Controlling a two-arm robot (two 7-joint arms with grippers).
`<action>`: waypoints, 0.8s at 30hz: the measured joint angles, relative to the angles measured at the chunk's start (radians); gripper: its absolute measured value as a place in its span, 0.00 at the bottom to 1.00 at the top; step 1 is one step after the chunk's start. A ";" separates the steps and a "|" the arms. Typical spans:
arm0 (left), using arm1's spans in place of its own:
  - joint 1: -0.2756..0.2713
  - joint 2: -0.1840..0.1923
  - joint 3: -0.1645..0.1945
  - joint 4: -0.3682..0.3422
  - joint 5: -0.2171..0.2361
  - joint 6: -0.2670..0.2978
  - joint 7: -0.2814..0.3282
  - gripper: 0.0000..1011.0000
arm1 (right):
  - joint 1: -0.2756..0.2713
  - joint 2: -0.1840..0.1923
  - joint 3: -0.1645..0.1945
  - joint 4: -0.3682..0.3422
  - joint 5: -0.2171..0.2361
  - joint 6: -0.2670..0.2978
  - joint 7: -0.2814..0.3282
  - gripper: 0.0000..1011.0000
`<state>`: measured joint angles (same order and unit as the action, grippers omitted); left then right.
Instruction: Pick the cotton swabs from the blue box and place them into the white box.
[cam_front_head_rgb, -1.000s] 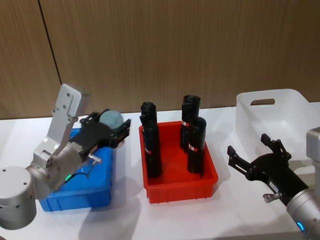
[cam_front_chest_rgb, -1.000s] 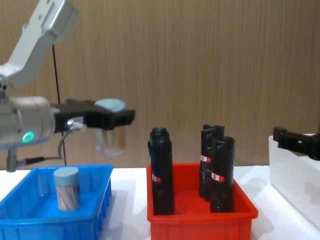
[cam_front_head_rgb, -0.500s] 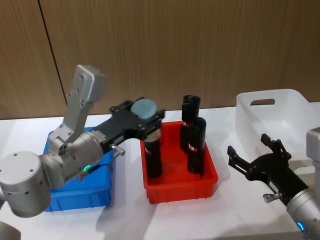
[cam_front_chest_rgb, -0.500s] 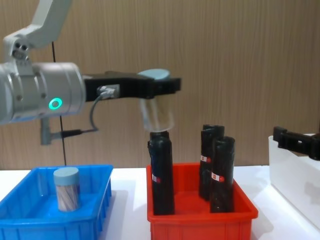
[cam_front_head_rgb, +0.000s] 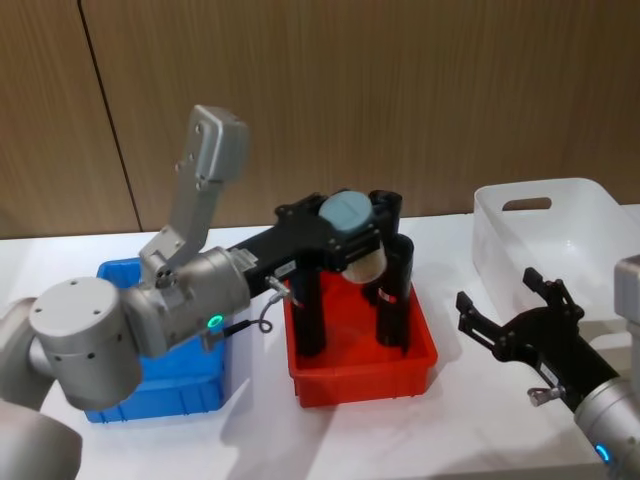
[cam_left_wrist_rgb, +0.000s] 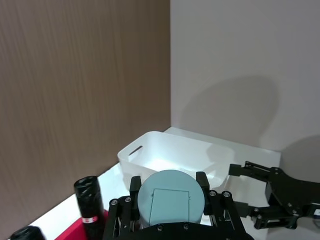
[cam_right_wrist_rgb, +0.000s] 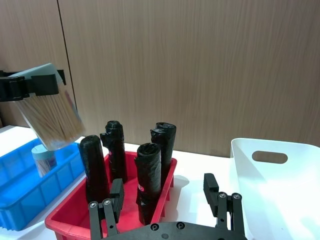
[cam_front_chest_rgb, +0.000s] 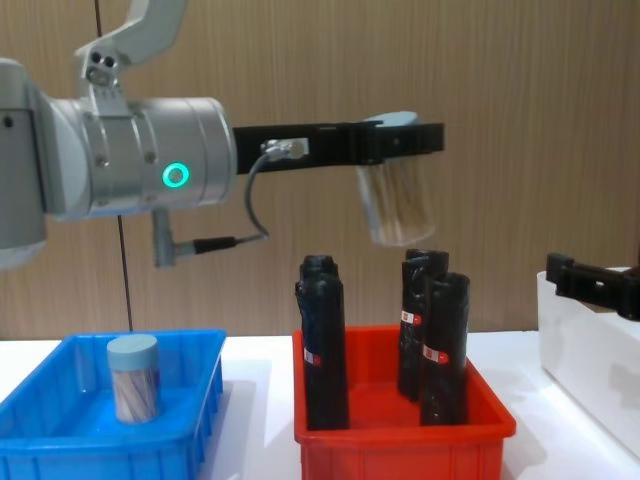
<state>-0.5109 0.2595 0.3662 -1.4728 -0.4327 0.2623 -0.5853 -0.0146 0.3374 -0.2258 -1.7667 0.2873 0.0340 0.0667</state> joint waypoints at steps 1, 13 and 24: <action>-0.002 -0.002 0.001 0.002 -0.002 0.002 -0.003 0.66 | 0.000 0.000 0.000 0.000 0.000 0.000 0.000 0.99; -0.025 -0.024 0.012 0.028 -0.025 0.023 -0.033 0.66 | 0.000 0.000 0.000 0.000 0.000 0.000 0.000 0.99; -0.033 -0.032 0.016 0.036 -0.034 0.030 -0.043 0.66 | 0.001 0.001 0.000 -0.001 -0.005 0.008 0.003 0.99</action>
<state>-0.5442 0.2275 0.3819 -1.4369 -0.4664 0.2922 -0.6287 -0.0132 0.3380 -0.2254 -1.7673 0.2827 0.0416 0.0701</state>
